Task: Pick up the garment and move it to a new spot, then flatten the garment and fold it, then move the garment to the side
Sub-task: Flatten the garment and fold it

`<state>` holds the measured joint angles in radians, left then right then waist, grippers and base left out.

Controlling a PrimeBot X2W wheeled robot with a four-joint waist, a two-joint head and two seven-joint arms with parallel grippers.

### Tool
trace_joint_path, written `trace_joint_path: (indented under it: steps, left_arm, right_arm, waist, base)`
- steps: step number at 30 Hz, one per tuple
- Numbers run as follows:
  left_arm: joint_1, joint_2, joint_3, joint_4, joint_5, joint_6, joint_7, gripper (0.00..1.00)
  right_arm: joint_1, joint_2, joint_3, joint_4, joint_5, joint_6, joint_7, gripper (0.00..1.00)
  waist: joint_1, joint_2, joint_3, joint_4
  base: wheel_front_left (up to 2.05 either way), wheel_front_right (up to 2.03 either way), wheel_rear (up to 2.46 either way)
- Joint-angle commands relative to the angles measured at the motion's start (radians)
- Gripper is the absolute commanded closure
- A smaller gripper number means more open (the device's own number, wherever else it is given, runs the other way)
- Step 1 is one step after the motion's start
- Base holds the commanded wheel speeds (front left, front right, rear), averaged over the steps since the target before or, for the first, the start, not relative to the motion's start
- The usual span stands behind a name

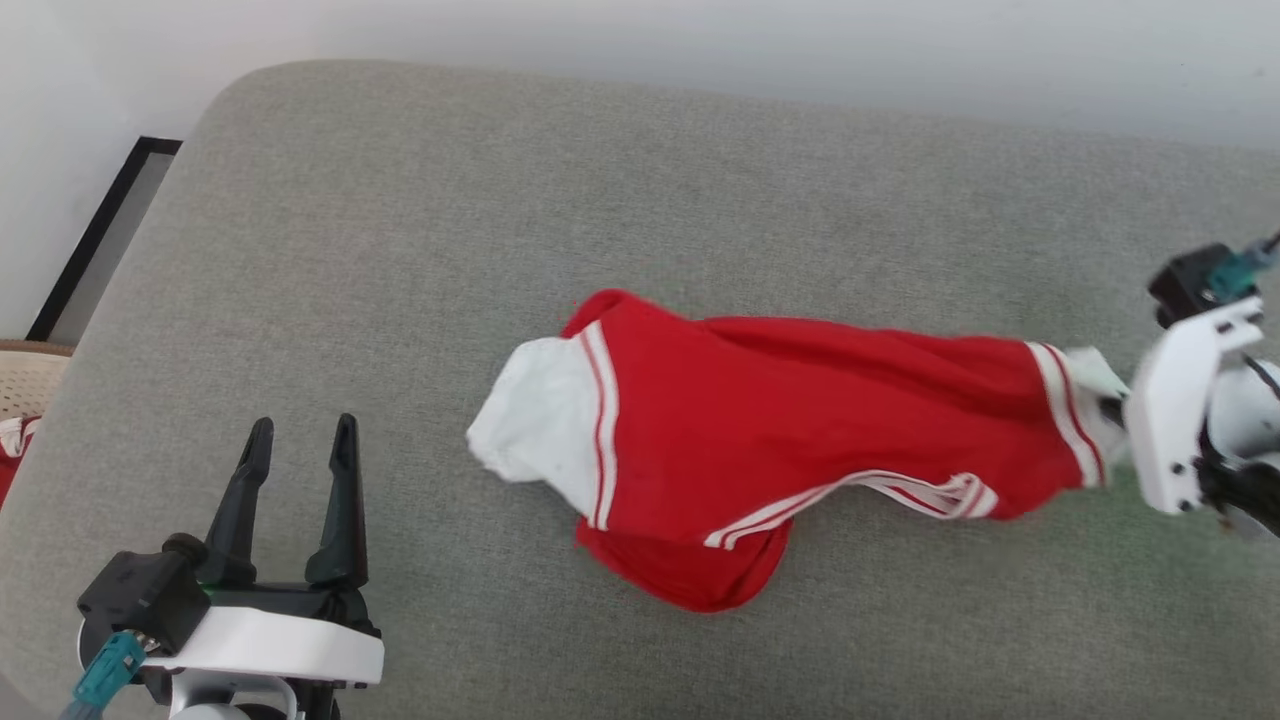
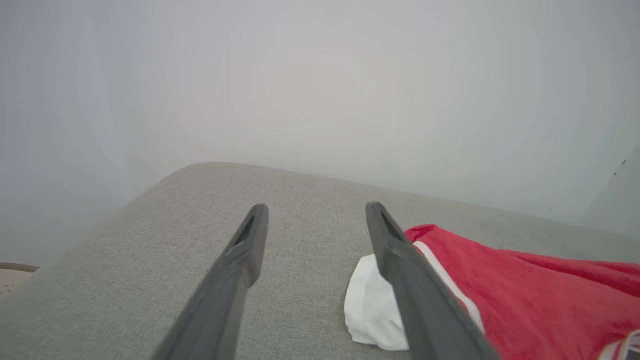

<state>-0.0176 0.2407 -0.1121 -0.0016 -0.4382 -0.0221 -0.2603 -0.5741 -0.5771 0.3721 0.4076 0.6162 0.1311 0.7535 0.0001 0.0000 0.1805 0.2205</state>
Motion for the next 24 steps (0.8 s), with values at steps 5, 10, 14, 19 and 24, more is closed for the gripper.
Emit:
trace_joint_path:
  steps: [5,10,14,19,24]
  left_arm:
    - [0.005,-0.011,0.012,0.009,0.018,-0.021,-0.007,0.0]
    - [-0.009,-0.017,0.009,0.032,0.024,-0.042,-0.007,0.0]
    - [-0.021,-0.002,-0.008,0.056,0.025,-0.06,-0.006,0.0]
    - [-0.046,0.033,-0.039,0.069,0.018,-0.08,0.037,0.0]
    - [-0.1,0.103,-0.096,0.065,-0.029,-0.101,0.175,0.0]
  right_arm:
    - [0.101,-0.026,-0.084,-0.075,-0.017,-0.001,0.063,1.0]
    - [0.165,0.038,-0.152,-0.061,-0.044,-0.001,0.046,0.89]
    - [0.183,0.085,-0.189,-0.044,-0.079,-0.001,0.016,0.0]
    - [0.201,0.113,-0.226,-0.081,-0.095,-0.001,0.004,0.0]
    - [0.249,0.158,-0.317,-0.194,-0.115,-0.001,-0.059,0.0]
  waist:
    - [-0.0001,0.0,-0.001,-0.013]
    - [-0.0001,0.0,0.0,-0.021]
    - [-0.0001,0.0,-0.002,-0.028]
    - [-0.0001,0.0,-0.006,-0.046]
    - [-0.0001,0.0,0.001,-0.083]
  base:
    - [0.0,0.0,0.0]
    - [0.0,0.0,0.0]
    - [0.0,0.0,0.0]
    - [0.0,0.0,0.0]
    - [0.0,0.0,0.0]
